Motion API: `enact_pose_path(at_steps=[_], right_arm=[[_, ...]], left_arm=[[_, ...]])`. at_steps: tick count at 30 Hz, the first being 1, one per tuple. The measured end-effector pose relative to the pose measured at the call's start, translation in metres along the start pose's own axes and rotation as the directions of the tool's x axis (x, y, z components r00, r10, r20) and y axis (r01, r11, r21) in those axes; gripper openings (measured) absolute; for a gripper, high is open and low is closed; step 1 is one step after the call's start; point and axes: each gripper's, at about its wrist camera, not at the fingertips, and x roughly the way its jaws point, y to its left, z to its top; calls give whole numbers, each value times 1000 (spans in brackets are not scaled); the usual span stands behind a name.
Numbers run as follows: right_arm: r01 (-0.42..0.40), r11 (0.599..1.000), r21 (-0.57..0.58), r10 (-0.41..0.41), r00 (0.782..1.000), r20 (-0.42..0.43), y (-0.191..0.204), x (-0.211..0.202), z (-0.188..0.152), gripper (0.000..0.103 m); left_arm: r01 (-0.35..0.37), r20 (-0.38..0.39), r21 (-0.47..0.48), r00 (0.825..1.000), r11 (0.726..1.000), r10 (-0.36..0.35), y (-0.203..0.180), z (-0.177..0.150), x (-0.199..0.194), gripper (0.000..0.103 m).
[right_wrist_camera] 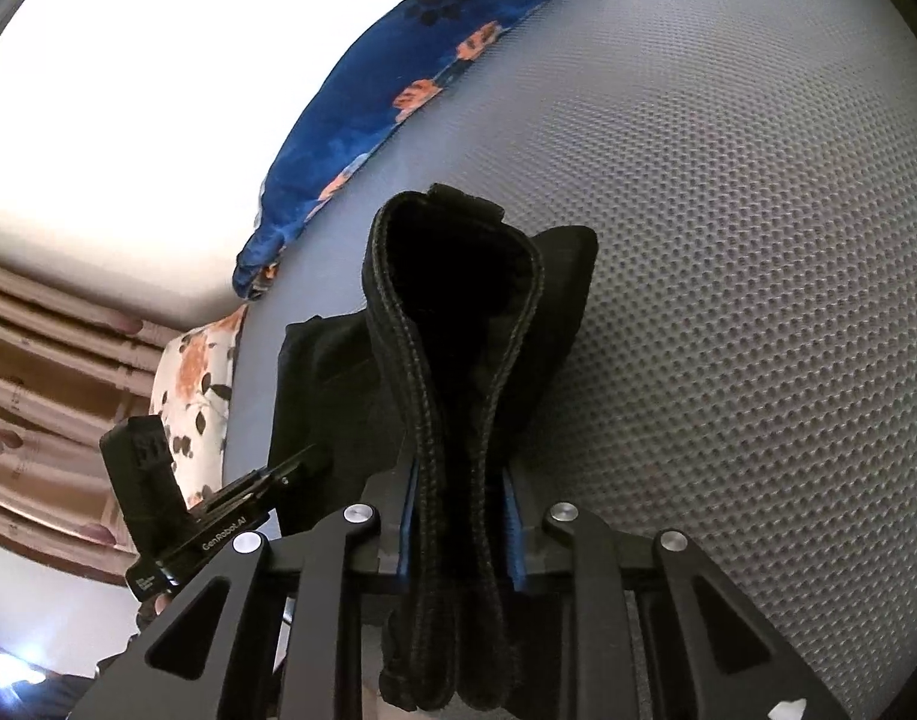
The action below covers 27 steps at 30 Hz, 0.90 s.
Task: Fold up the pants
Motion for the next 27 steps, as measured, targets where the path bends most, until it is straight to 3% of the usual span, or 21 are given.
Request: enact_pose_path(at_steps=[14,27], right_arm=[[-64,997,-33,62,996,-56,36,33,-5,22],[-143,988,-57,138,987,-83,69,67,18,21]], left_arm=[[-29,64,-44,997,999,31,37,-14,-41,13],[-71,126,-75,989,995,80,71,7,-63,13]])
